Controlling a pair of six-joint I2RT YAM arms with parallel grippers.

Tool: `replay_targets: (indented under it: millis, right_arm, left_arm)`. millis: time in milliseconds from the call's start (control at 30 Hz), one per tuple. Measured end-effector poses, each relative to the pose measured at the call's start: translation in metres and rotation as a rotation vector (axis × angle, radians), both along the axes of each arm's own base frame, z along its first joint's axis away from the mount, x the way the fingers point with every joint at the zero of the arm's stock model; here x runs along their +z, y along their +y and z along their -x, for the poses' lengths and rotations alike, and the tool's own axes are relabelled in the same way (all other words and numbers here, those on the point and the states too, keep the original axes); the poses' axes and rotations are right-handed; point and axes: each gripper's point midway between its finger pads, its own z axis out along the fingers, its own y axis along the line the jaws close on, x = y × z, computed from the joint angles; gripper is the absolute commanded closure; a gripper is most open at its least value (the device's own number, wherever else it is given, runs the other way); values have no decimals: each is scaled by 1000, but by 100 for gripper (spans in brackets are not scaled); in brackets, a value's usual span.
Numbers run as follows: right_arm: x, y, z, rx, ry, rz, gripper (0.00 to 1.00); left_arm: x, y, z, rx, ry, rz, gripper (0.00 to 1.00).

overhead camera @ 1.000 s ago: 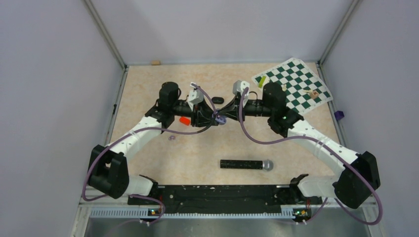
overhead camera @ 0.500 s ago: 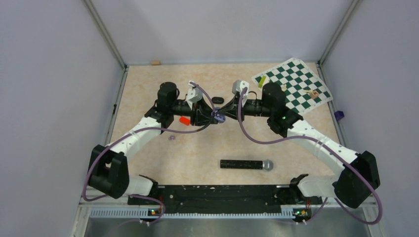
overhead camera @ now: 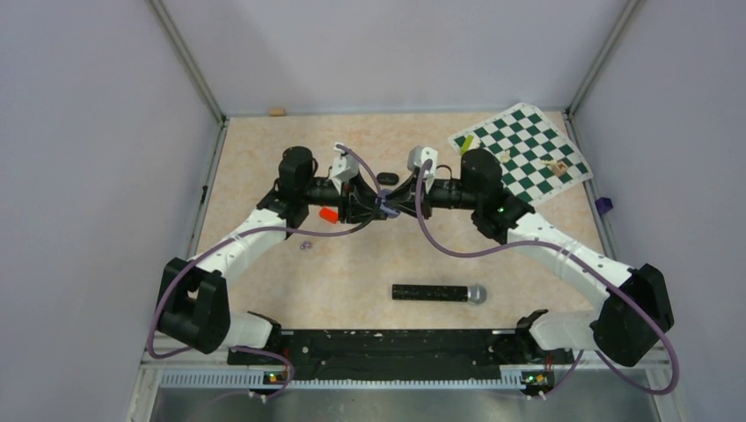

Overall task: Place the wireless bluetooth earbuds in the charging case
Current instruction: Place the earbud in the charging case, then pick up the earbud from the center of the board.

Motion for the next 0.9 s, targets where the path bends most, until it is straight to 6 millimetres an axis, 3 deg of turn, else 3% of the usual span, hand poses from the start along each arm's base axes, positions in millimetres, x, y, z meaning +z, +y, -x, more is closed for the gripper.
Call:
replay_targets:
  millis: [233,533,633,800,900]
  right_arm:
    - [4,-4,7,12,31,15,52]
    - [77,-46,4,-51,-6,-118,38]
    - [91,-58,0,-80,-9,-157,35]
    - [95,-62,-14,-138,9,-185,33]
    - [85,-60,-35,-200,40,-183,34]
  left_arm:
    - [0,3,-6,27,-8,-1,100]
    - [7,14,-13,63,-26,7,100]
    - [11,20,-16,78,-37,12,100]
    - [21,35,-24,123,-59,22,100]
    - [36,51,-33,177,-92,32,100]
